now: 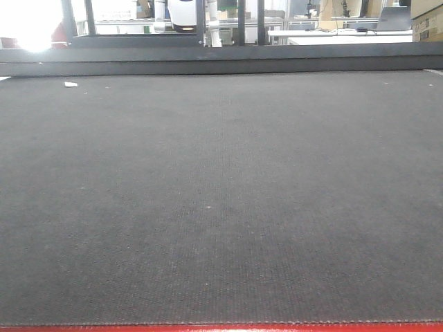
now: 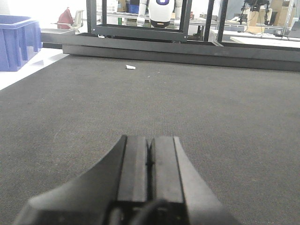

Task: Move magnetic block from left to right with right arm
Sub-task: 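Hold the red cube in the right gripper while the base turns away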

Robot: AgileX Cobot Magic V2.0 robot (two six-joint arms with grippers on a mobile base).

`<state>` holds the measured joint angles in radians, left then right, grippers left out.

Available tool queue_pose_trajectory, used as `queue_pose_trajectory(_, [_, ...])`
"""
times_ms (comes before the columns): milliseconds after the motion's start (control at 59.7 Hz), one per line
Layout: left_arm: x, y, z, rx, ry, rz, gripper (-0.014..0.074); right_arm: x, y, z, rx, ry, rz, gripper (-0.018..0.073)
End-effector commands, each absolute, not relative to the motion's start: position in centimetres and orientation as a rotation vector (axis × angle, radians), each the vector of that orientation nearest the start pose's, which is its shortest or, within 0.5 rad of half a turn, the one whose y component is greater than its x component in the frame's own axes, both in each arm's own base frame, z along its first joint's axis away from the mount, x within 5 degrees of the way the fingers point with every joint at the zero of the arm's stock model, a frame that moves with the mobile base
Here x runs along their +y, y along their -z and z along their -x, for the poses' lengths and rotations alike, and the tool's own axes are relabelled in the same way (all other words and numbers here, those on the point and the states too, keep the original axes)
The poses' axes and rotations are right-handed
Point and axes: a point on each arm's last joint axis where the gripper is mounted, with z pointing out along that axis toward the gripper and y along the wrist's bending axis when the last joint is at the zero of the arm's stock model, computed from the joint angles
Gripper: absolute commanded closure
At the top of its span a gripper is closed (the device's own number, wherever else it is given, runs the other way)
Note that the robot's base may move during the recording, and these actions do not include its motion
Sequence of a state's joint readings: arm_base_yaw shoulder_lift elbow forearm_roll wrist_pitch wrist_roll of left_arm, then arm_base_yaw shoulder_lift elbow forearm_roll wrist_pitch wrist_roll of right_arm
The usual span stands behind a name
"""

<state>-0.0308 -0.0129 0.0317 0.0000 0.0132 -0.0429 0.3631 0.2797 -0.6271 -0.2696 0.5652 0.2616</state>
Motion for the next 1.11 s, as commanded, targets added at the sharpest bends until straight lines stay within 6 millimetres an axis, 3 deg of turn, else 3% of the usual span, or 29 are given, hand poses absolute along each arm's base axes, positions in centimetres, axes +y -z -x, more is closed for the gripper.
queue_pose_trajectory(0, [-0.16, -20.77, -5.51, 1.421, 0.064, 0.013, 0.0713, 0.51, -36.99, -4.79, 1.563, -0.168, 0.187, 0.0421])
queue_pose_trajectory(1089, [-0.17, -20.76, -5.52, 1.423, 0.065, 0.011, 0.0712, 0.51, -36.99, -4.79, 1.563, -0.168, 0.187, 0.0421])
